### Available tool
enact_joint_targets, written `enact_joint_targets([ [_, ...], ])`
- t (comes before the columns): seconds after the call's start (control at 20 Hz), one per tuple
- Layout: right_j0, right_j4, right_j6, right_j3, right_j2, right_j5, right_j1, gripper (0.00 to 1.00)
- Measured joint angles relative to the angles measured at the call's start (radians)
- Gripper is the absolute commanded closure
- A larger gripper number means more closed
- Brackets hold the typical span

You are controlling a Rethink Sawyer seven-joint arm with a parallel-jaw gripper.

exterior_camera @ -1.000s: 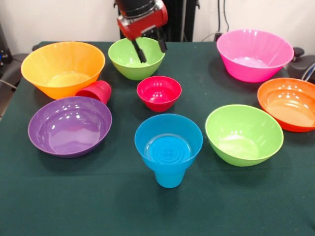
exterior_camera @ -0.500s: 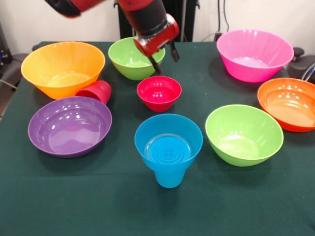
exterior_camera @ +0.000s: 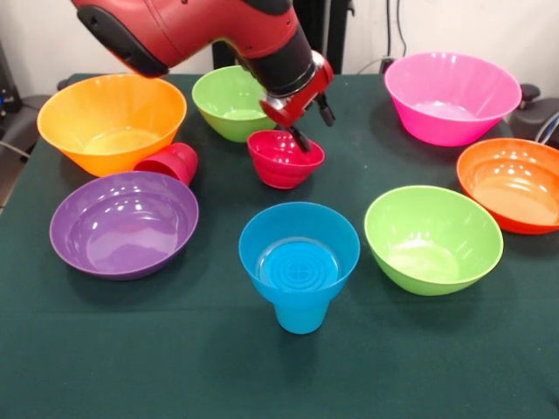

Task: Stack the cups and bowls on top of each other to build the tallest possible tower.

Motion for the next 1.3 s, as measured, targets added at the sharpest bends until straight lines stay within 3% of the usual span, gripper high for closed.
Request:
enact_joint_targets([
  [0.25, 0.005, 0.002, -0.051, -0.01, 0.0, 0.045, -0.002, 0.0],
  [0.7, 0.016, 0.02, -0.055, -0.038, 0.0, 0.12, -0.025, 0.0],
  [1.3, 0.08, 0.084, -0.055, -0.12, 0.006, 0.262, -0.092, 0.0],
])
